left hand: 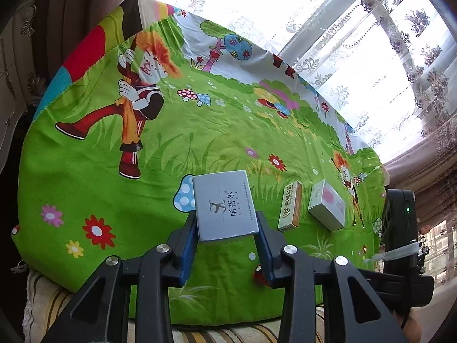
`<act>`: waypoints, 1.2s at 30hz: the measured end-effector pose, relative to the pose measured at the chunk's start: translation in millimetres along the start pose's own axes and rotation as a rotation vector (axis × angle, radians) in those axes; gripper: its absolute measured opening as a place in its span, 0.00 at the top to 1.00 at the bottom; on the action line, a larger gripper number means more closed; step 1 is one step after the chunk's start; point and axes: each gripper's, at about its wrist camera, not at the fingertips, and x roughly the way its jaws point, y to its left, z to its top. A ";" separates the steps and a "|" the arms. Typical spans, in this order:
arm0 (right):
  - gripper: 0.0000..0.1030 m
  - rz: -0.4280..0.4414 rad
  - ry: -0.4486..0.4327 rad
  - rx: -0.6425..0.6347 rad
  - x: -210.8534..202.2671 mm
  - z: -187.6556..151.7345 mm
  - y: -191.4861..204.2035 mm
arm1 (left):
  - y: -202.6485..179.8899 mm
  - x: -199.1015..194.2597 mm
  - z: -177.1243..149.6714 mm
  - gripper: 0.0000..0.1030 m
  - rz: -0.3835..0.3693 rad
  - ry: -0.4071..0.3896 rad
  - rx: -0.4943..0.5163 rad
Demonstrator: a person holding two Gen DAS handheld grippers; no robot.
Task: Organize rigid objects
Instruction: 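Grasp the white printed box with the left tool while the right tool grasps the red toy car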
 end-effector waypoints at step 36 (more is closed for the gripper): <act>0.66 -0.040 -0.049 -0.392 -33.8 -97.4 -14.2 | 5.3 -21.9 -31.8 0.62 -0.034 -0.018 -0.014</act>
